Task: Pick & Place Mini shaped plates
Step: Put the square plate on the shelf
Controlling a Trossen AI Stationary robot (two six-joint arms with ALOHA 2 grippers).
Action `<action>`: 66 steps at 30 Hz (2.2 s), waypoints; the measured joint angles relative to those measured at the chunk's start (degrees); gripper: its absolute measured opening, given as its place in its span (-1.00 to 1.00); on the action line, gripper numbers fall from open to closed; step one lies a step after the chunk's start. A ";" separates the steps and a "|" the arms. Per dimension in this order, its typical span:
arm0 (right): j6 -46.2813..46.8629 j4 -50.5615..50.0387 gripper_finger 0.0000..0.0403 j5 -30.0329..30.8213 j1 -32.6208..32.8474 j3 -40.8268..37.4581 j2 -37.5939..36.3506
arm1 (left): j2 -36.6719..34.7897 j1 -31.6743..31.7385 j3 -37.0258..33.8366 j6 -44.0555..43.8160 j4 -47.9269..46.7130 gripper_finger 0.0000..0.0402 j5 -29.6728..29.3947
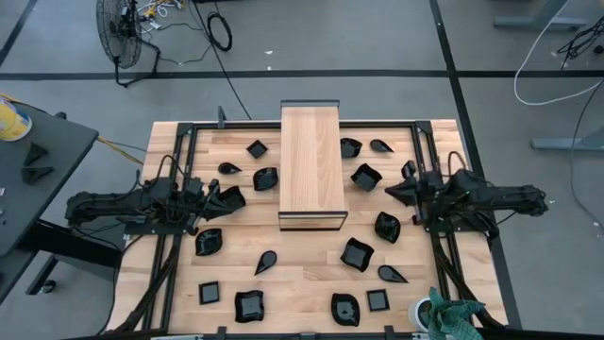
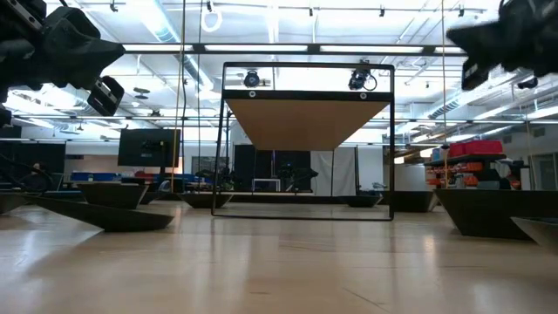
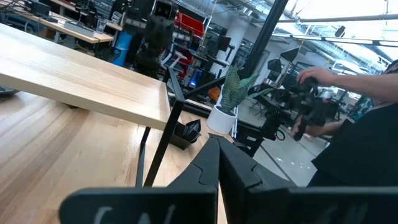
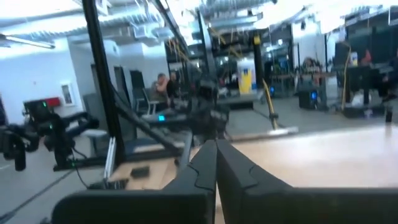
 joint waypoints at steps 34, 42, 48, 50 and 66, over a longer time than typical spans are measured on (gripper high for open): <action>-5.62 -43.62 -0.95 0.17 0.00 31.96 -1.27 | -0.01 0.02 0.00 0.01 0.00 -0.99 0.00; -6.23 -53.34 -0.95 0.17 -0.01 37.01 -1.29 | 0.01 0.02 0.00 0.01 0.00 -0.99 0.00; -9.13 -58.65 -0.95 0.17 -0.02 41.22 -1.29 | 0.01 0.01 0.00 0.00 0.00 -0.99 0.00; -9.68 -61.33 -0.95 0.20 -0.01 43.34 -1.29 | -0.01 0.01 0.00 0.00 0.00 -0.99 0.00; -6.54 -83.62 -0.95 0.19 0.00 59.99 -1.29 | 0.00 0.00 0.00 0.01 0.00 -0.99 0.00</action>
